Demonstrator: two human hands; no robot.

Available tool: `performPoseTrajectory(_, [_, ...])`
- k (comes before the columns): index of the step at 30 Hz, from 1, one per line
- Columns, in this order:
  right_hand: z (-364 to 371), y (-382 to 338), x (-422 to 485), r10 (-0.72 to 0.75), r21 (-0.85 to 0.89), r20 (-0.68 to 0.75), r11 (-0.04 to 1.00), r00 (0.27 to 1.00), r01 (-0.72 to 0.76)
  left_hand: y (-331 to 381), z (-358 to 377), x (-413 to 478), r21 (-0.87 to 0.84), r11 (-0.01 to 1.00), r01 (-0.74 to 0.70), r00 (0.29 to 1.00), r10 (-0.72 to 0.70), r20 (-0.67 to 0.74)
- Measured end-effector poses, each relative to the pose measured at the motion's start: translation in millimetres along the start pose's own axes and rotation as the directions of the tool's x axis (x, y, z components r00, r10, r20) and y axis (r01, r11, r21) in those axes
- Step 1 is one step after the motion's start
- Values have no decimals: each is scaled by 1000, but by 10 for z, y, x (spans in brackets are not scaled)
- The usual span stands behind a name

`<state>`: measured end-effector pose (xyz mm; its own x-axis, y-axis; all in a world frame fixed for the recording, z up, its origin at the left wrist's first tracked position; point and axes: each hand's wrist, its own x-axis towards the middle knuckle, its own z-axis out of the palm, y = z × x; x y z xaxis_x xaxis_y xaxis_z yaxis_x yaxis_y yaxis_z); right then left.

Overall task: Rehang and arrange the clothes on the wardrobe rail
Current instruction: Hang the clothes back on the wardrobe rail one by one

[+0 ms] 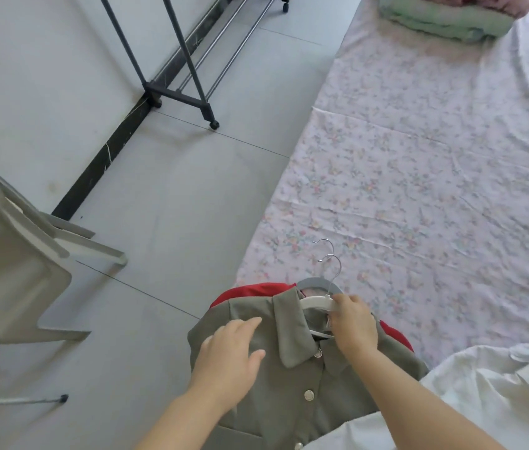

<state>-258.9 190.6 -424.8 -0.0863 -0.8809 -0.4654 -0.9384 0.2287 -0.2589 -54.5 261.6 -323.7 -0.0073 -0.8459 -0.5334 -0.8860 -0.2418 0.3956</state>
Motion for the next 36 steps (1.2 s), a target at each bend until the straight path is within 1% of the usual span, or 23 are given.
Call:
performPoseTrajectory(2, [-73, 9, -93, -22, 66, -20, 998, 1000, 23, 37, -38, -25, -8, 1000, -1, 1000, 1, -13])
performPoseTrajectory(3, [-121, 13, -164, -54, 86, -39, 995, 998, 57, 57, -68, -46, -12, 1000, -6, 1000, 5, -23])
performPoseTrajectory(7, [-320, 10, -590, -242, 103, -147, 961, 959, 258, 141, -238, -211, -46, 998, -49, 995, 44, -93])
performPoseTrajectory(11, [-514, -77, -1124, -425, 101, -264, 881, 866, 463, 198, -442, -538, -42, 995, -93, 985, 85, -149])
performPoseTrajectory(14, [-702, -246, -1587, -482, 112, -348, 830, 804, 547, 166, -570, -880, 6, 988, -151, 969, 150, -196])
performPoseTrajectory(16, [-848, -386, -1908, -511, 128, -377, 797, 772, 590, 106, -639, -1163, 33, 984, -176, 959, 179, -218])
performPoseTrajectory(18, [-991, -557, -2259, -549, 119, -411, 759, 728, 640, 18, -685, -1487, 24, 981, -191, 948, 190, -256])
performPoseTrajectory(20, [-1108, -765, -2608, -591, 105, -427, 720, 685, 686, -104, -726, -1848, -23, 977, -213, 930, 196, -310])
performPoseTrajectory(21, [-1154, -863, -2785, -609, 101, -429, 702, 668, 705, -160, -748, -2058, -76, 972, -222, 916, 182, -358])
performPoseTrajectory(23, [-1220, -1018, -3062, -629, 114, -404, 686, 664, 719, -256, -795, -2420, -195, 948, -253, 876, 139, -461])
performPoseTrajectory(24, [-1258, -1123, -3261, -652, 113, -389, 667, 651, 736, -332, -826, -2675, -253, 932, -258, 847, 92, -524])
performPoseTrajectory(26, [-1324, -1360, -3669, -690, 97, -377, 634, 617, 768, -487, -869, -3178, -323, 916, -239, 795, -6, -607])
performPoseTrajectory(27, [-1364, -1504, -3889, -715, 90, -365, 610, 596, 787, -574, -887, -3425, -347, 909, -230, 753, -59, -655])
performPoseTrajectory(30, [-1433, -1926, -4501, -805, 34, -340, 505, 485, 862, -890, -989, -4136, -359, 910, -207, 595, -174, -785])
performPoseTrajectory(31, [-1445, -2063, -4706, -838, -11, -328, 464, 436, 886, -1002, -1030, -4392, -369, 912, -181, 564, -211, -798])
performPoseTrajectory(32, [-1443, -2194, -4902, -879, -83, -334, 388, 342, 918, -1128, -1061, -4651, -384, 909, -159, 541, -245, -804])
performPoseTrajectory(33, [-1420, -2323, -5081, -914, -176, -345, 288, 215, 941, -1264, -1089, -4919, -397, 907, -137, 515, -277, -811])
performPoseTrajectory(35, [-1307, -2619, -5436, -937, -334, -347, 80, -44, 939, -1570, -1114, -5463, -427, 898, -102, 432, -347, -833])
performPoseTrajectory(36, [-1227, -2779, -5595, -928, -374, -340, -14, -151, 927, -1716, -1112, -5724, -448, 889, -88, 383, -385, -839])
